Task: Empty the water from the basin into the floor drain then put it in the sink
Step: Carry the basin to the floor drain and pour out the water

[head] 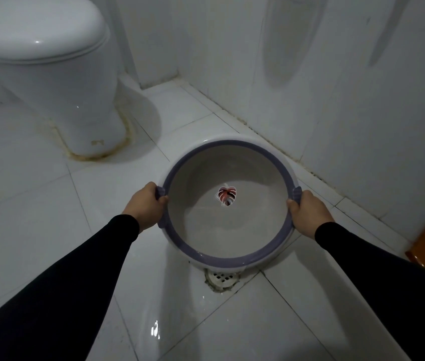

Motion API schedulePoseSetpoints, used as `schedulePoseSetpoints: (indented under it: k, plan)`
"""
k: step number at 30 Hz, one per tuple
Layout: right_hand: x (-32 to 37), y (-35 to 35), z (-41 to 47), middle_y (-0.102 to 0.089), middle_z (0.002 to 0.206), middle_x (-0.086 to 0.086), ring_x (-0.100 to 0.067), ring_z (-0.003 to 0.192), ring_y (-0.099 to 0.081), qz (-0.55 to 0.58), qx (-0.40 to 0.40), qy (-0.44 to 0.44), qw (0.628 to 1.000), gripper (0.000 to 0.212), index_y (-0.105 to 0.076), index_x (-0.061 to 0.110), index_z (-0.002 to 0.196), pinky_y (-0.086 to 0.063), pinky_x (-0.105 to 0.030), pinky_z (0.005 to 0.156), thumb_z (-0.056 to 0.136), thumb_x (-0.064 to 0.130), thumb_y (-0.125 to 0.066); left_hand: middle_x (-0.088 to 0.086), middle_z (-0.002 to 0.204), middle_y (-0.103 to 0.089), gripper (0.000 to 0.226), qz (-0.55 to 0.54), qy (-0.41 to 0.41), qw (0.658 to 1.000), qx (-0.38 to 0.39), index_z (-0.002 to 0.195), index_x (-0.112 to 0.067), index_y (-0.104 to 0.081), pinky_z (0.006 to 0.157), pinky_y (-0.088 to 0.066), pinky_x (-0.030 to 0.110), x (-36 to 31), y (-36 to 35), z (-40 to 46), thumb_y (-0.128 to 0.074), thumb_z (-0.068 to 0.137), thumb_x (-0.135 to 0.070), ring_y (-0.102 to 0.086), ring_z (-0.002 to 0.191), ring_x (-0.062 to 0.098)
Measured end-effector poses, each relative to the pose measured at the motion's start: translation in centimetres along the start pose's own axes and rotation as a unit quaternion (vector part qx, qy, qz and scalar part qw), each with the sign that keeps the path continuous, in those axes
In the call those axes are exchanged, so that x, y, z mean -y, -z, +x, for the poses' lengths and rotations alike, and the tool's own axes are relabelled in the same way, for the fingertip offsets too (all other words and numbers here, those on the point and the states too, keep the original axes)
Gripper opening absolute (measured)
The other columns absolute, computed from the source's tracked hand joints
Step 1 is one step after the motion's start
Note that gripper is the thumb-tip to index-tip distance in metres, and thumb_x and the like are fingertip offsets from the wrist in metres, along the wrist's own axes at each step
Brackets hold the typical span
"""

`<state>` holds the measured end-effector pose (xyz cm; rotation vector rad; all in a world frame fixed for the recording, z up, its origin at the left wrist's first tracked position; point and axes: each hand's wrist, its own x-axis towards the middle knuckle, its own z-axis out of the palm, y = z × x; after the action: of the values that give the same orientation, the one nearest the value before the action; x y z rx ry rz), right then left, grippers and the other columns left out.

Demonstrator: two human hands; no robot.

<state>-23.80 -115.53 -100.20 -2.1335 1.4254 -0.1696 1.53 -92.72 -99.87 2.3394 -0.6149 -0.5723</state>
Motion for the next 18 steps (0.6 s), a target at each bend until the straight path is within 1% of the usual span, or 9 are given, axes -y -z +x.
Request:
schedulePoseSetpoints:
  k: [4, 13, 18]
  plan:
    - [0.02, 0.17, -0.15, -0.059, 0.117, -0.027, -0.037, 0.104, -0.058, -0.005, 0.002, 0.003, 1.0, 0.039, -0.046, -0.007, 0.118, -0.041, -0.03, 0.075, 0.097, 0.026, -0.046, 0.012, 0.095, -0.064, 0.014, 0.005, -0.006, 1.0, 0.001, 0.08, -0.022, -0.047, 0.083, -0.056, 0.051, -0.03, 0.27, -0.2, -0.054, 0.092, -0.024, -0.065, 0.09, 0.036]
    - [0.04, 0.54, -0.39, -0.059, 0.116, -0.028, -0.037, 0.104, -0.058, -0.015, 0.011, 0.01, 1.0, 0.038, -0.047, -0.007, 0.117, -0.037, -0.028, 0.072, 0.098, 0.026, -0.046, 0.012, 0.094, -0.065, 0.017, 0.018, -0.011, 1.0, 0.0, 0.077, -0.024, -0.046, 0.081, -0.056, 0.048, -0.02, 0.4, -0.28, -0.055, 0.092, -0.024, -0.065, 0.088, 0.035]
    - [-0.05, 0.65, -0.57, -0.059, 0.117, -0.028, -0.036, 0.105, -0.058, -0.02, 0.011, 0.014, 1.0, 0.04, -0.048, -0.008, 0.118, -0.044, -0.032, 0.079, 0.098, 0.027, -0.046, 0.012, 0.094, -0.064, 0.017, 0.013, -0.012, 1.0, 0.005, 0.078, -0.024, -0.047, 0.083, -0.056, 0.05, -0.02, 0.34, -0.25, -0.056, 0.091, -0.025, -0.065, 0.089, 0.034]
